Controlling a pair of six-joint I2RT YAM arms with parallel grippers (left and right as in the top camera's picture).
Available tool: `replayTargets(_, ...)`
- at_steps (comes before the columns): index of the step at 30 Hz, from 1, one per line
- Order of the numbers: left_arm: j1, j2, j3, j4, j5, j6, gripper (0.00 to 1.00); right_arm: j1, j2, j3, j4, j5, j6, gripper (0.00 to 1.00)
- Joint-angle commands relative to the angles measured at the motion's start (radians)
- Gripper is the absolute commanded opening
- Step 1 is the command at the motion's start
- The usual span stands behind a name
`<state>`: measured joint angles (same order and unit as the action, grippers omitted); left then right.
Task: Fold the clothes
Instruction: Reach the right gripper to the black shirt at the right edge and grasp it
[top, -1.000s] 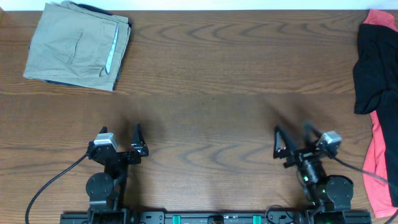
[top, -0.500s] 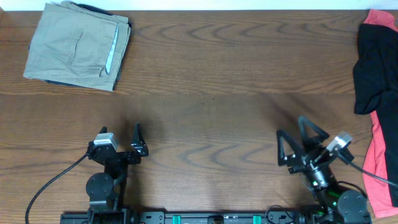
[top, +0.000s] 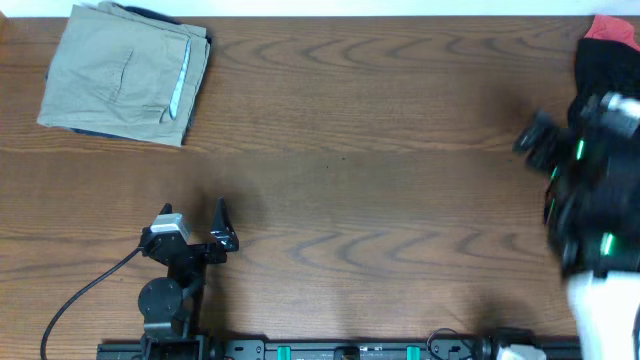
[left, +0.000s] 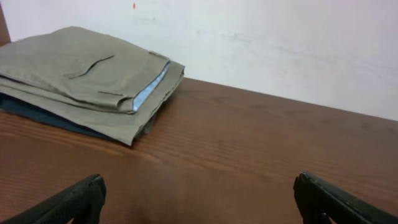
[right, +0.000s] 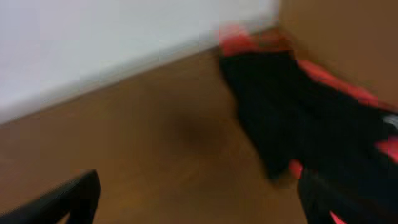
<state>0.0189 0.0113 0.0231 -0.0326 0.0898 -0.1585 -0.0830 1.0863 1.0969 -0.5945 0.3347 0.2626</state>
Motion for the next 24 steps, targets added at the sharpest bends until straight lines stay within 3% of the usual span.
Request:
replayTargets(1, 0.005, -0.007, -0.019, -0.03, 0.004, 0.008, 0.98, -0.104, 0.222, 0.222, -0.134, 0.111, -0.044, 0.99)
replayTargets(5, 0.005, -0.007, -0.019, -0.03, 0.004, 0.008, 0.98, -0.192, 0.426, 0.417, -0.303, 0.107, -0.042, 0.99)
replayTargets(11, 0.005, -0.007, -0.019, -0.03, 0.004, 0.008, 0.98, -0.279, 0.6, 0.445, -0.268, 0.042, -0.097, 0.98)
replayTargets(24, 0.005, -0.007, -0.019, -0.03, 0.004, 0.008, 0.98, -0.424, 0.914, 0.445, -0.174, 0.042, -0.096, 0.8)
